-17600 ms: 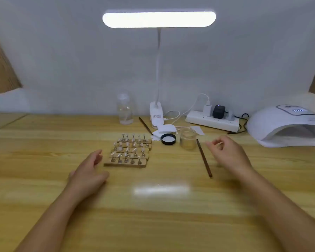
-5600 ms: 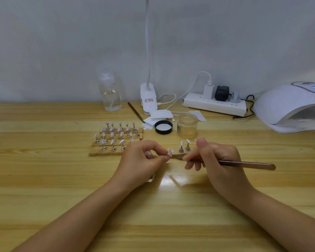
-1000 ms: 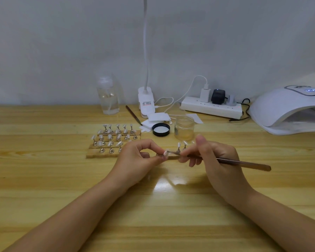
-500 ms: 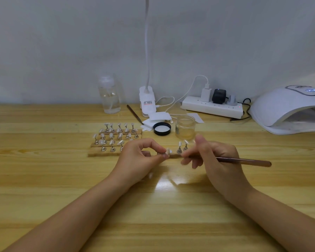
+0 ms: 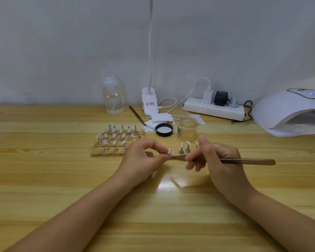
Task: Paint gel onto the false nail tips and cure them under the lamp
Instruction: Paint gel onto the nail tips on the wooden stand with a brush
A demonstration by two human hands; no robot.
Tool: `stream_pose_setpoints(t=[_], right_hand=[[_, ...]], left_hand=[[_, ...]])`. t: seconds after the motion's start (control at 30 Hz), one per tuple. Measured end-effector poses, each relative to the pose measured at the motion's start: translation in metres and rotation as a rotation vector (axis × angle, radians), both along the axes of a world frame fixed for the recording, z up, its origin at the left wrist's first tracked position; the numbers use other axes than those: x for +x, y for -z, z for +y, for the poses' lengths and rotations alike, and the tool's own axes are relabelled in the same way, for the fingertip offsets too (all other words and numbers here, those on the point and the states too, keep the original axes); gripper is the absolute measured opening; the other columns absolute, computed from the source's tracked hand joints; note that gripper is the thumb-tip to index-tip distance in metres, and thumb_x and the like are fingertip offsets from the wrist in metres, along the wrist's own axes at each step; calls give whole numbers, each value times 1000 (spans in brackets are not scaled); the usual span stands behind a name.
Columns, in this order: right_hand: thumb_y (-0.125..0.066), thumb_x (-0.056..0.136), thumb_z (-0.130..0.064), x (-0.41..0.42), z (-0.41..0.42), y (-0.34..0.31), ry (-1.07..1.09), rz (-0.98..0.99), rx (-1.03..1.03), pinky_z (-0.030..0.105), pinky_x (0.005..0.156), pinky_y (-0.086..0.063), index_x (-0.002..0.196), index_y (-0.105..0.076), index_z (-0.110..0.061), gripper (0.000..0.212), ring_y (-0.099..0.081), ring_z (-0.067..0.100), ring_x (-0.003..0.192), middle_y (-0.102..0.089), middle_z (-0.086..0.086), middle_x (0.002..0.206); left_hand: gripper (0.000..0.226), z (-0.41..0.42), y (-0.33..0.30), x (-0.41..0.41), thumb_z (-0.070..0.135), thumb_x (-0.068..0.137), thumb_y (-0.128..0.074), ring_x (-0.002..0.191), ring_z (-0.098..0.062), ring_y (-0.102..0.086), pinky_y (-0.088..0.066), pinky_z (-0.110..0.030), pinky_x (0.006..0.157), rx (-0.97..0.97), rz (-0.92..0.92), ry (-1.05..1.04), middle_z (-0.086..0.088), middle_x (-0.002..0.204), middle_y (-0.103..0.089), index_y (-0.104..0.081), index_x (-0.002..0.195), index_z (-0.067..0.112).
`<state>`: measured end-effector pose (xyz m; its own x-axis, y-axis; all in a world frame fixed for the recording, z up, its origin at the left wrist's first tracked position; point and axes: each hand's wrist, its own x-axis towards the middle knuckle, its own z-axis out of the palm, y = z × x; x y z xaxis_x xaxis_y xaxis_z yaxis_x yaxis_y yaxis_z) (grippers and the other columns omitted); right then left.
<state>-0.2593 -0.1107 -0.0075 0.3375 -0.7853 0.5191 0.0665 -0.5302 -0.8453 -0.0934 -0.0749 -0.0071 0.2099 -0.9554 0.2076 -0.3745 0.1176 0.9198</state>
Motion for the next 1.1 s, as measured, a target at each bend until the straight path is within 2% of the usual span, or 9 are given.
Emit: stream_pose_setpoints(t=[0.1,0.2,0.57,0.67,0.77,0.9,1.03,1.1], right_hand=[[-47,90,-32,1,-1,-1,2,26,-6,11,53,-43,71,-70,-13,35,-59,6,53,-69,6,64],[-49,88,-35,0,0,-1,-47,19,24,12,50,-43,65,-70,-12,38,-55,7,47,-67,8,58],[-46,82,-37,1,-3,-2,16,-1,62,11,53,-44,71,-71,-11,38,-60,7,52,-70,7,64],[-45,83,-36,1,-1,-2,-31,9,79,14,50,-45,66,-70,-10,39,-59,8,48,-68,9,58],[-45,84,-38,1,-4,-2,9,28,48,13,54,-44,72,-71,-11,39,-60,8,53,-70,7,64],[-47,87,-41,1,-2,-2,-78,48,49,16,49,-46,68,-70,-12,41,-58,11,47,-68,8,60],[-45,87,-39,1,-5,-1,9,25,41,13,54,-45,74,-70,-15,38,-59,8,51,-70,5,65],[-44,87,-41,2,-5,-2,-31,59,47,14,52,-45,72,-70,-14,40,-58,9,49,-69,6,64]], left_hand=[[14,-1,0,0,17,74,-74,30,-1,-32,-24,-8,35,-3,6,-3,12,33,-43,-64,66,21],[16,-1,1,0,17,73,-75,32,-2,-32,-25,-8,36,-6,0,-17,12,33,-41,-65,63,24],[13,-2,1,0,17,72,-76,32,-4,-29,-22,-8,37,-13,-8,-29,12,33,-35,-68,64,21],[15,-3,2,0,16,72,-76,32,-4,-30,-23,-10,36,-14,-15,-39,12,33,-36,-67,62,22],[12,-3,3,0,16,73,-75,29,-4,-31,-24,-10,35,0,-6,-29,9,31,-37,-67,65,20],[12,-2,2,0,15,73,-75,30,-3,-30,-24,-10,36,-5,-14,-30,10,33,-39,-67,65,20],[16,-2,3,0,15,72,-76,29,-3,-34,-24,-9,36,-8,-2,-39,9,36,-41,-66,62,22],[15,-2,1,0,15,72,-76,30,-2,-34,-25,-8,36,-15,-10,-38,10,36,-43,-66,63,22]])
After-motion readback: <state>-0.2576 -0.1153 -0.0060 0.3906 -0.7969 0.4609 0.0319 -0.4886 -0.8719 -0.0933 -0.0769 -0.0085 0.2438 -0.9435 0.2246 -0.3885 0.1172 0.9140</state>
